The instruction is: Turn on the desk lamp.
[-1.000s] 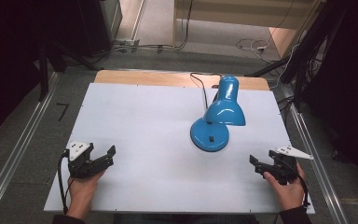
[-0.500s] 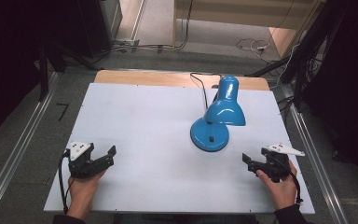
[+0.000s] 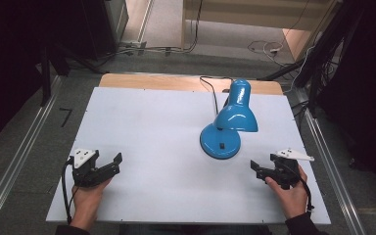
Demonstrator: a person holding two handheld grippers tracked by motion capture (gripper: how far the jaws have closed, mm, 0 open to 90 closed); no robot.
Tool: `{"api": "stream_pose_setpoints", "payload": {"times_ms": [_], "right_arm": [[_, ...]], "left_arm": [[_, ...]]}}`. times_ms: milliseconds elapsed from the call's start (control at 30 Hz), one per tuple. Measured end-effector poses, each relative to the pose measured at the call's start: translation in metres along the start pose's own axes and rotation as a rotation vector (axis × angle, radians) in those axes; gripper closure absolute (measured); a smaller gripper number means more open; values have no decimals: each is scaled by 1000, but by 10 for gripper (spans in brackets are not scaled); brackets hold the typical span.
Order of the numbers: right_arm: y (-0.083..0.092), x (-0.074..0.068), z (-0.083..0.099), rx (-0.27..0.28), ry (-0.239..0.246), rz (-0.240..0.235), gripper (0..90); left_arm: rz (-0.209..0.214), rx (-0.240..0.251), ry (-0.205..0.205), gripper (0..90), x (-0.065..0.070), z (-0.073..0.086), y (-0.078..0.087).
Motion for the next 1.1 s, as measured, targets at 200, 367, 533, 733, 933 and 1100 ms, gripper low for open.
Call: {"api": "stream_pose_setpoints", "payload": {"times_ms": [200,367,533,733,933,1100], "right_arm": [[-4,-4,-3,2,9,1,145],[-7,-8,-5,2,22,-5,147],[-9,-12,-7,6,20,-13,157],[-12,-17,-11,10,24,-28,167],[-17,-21,-15,19,28,-33,184],[-20,-24,-17,25,33,-31,195]], "left_arm": [[1,-2,-1,182,0,0,0],[3,-3,-2,182,0,0,0],[2,-4,-1,182,0,0,0],[4,-4,-2,182,1,1,0],[5,-5,-2,182,0,1,0],[5,-5,-3,182,0,1,0]]}}
Point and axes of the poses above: each handheld gripper's, and its own axes: y roughly backward along the jaws, z roughly out of its underside, x roughly to its right, the point moved 5 cm from there along -y, roughly forward along the jaws, and after that the axes turned 4 degrees about x, right-handed, at the moved point
